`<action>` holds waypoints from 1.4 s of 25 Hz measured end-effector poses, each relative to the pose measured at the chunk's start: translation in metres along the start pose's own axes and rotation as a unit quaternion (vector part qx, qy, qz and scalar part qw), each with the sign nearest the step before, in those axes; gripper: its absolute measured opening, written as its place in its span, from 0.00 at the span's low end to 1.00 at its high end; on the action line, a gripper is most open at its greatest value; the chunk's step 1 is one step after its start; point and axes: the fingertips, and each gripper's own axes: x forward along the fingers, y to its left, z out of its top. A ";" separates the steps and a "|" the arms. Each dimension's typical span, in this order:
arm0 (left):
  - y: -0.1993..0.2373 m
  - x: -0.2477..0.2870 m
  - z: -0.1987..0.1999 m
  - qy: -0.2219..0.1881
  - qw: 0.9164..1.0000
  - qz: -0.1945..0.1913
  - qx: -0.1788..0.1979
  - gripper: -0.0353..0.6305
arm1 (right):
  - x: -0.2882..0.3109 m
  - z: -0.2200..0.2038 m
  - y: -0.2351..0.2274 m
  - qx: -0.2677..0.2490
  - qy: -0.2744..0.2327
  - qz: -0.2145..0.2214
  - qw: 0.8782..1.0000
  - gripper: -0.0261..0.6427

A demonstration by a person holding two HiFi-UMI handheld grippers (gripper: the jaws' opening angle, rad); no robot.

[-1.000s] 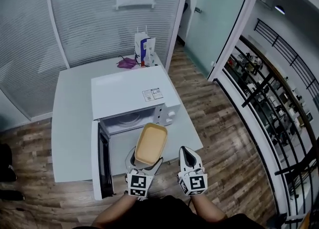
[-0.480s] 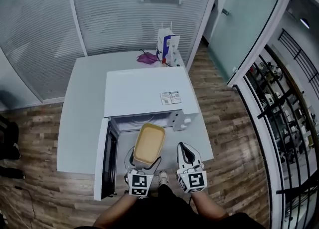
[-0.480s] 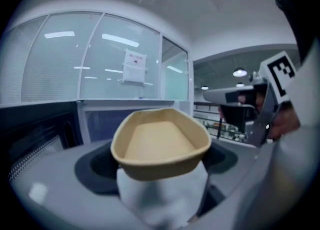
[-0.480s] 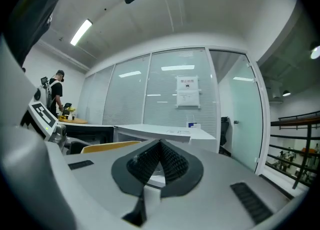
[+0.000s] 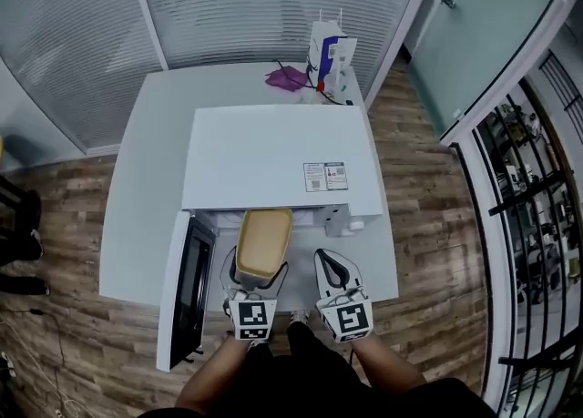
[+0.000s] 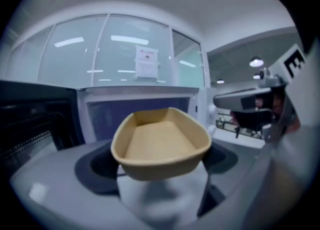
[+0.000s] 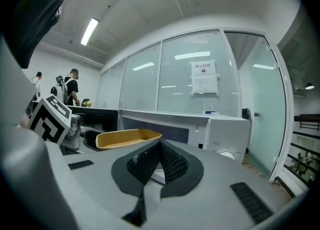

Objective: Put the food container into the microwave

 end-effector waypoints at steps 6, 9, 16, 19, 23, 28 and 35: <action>0.011 0.037 -0.009 0.011 1.000 0.028 -0.002 0.80 | 0.027 -0.017 -0.001 0.004 0.006 0.038 0.999 0.05; 0.021 0.057 -0.016 0.013 0.999 0.045 -0.010 0.80 | 0.040 -0.023 -0.005 0.005 0.017 0.045 0.999 0.05; 0.039 0.101 -0.034 0.020 0.997 0.071 -0.020 0.80 | 0.057 -0.043 -0.008 0.017 0.022 0.067 0.997 0.05; 0.044 0.116 -0.039 0.026 0.996 0.079 -0.026 0.80 | 0.058 -0.053 -0.009 0.024 0.030 0.069 0.997 0.05; 0.050 0.135 -0.045 0.038 0.994 0.094 -0.037 0.80 | 0.055 -0.071 -0.008 0.028 0.051 0.073 0.996 0.05; 0.053 0.151 -0.043 0.030 0.993 0.114 -0.021 0.80 | 0.051 -0.081 -0.003 0.023 0.062 0.081 0.995 0.05; 0.051 0.153 -0.043 0.025 0.991 0.127 -0.019 0.81 | 0.051 -0.080 -0.004 0.035 0.063 0.076 0.995 0.05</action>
